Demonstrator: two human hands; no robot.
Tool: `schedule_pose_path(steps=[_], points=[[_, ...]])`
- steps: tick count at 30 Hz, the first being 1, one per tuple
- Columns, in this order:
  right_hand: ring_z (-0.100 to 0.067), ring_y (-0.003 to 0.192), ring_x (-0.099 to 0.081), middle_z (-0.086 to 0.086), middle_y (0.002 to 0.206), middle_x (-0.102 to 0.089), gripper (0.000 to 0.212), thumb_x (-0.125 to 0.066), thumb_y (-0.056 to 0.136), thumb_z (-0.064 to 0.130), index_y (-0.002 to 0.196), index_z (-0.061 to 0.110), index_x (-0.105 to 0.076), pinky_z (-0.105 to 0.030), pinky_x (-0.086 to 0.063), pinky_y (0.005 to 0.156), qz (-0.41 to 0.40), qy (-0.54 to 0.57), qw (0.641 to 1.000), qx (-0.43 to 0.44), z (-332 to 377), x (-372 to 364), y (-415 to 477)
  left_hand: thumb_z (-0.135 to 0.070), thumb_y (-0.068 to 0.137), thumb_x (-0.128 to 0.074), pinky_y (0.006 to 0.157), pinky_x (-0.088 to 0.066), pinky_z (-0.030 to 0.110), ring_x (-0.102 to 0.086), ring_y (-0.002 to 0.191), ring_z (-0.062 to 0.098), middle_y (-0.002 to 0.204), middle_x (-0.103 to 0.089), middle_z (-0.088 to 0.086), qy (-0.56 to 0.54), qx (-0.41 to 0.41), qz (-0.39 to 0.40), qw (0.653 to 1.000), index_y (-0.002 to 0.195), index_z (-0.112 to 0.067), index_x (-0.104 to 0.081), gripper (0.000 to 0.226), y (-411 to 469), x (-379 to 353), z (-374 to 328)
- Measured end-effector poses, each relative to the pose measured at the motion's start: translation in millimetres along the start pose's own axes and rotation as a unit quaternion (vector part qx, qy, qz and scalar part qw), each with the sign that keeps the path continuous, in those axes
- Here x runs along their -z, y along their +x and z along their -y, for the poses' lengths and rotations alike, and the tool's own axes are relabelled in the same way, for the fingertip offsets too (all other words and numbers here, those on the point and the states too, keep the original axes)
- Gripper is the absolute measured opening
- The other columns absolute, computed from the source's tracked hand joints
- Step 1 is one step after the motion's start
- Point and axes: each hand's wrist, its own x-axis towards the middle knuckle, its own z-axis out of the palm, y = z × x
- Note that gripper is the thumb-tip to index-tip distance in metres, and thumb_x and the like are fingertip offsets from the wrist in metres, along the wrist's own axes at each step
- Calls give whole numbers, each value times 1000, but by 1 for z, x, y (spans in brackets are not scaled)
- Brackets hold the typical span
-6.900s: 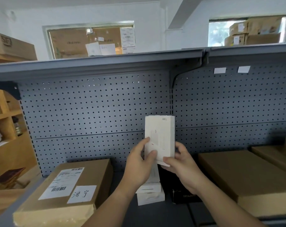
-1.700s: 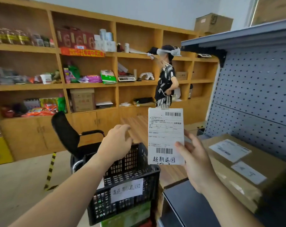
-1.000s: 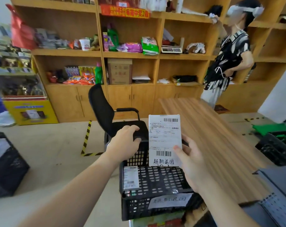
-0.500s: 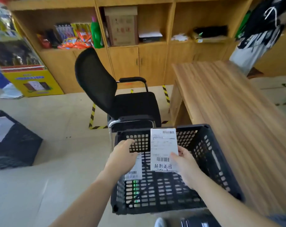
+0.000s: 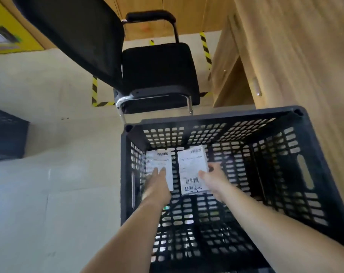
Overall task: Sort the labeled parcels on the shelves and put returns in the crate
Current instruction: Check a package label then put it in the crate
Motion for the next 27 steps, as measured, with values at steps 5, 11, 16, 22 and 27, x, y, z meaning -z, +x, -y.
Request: schedule_pose_path(steps=[5,11,16,22,27], points=[[-21,95,-68,-11,134,-63,49,-58,102,12,147,16,-38,-32,-61,74,-21,-12,1000,12,-13,-17,33,23,81,-37,120,-36,48,-3,158,31,171,9,-7,7,14,4,1000,164,-31,-7,103,22,-30,10],[-13,98,-67,-5,137,-58,59,-60,88,39,144,25,-53,-24,-60,78,-37,-97,993,51,-35,-20,50,24,78,-34,97,-55,38,2,157,36,168,19,-17,-35,23,9,999,161,-41,0,111,27,-45,17],[-11,93,-73,3,122,-67,48,-54,77,49,121,35,-68,-35,-64,83,-18,-113,990,88,-62,-27,89,23,80,-34,116,-34,49,3,157,35,167,22,-15,-35,36,16,999,162,-40,4,110,20,-40,10],[-11,91,-65,0,122,-57,30,-53,93,31,120,32,-68,-34,-57,90,-30,-143,984,102,-34,-31,63,20,83,-35,119,-29,46,7,158,31,167,22,-17,-42,40,21,998,162,-38,3,106,20,-37,5],[-18,106,-59,-7,138,-48,41,-55,100,29,140,27,-58,-32,-50,100,-32,-187,975,115,-30,-29,59,15,88,-40,122,-21,48,11,157,32,167,25,-15,-27,33,31,999,162,-37,7,102,15,-36,5]])
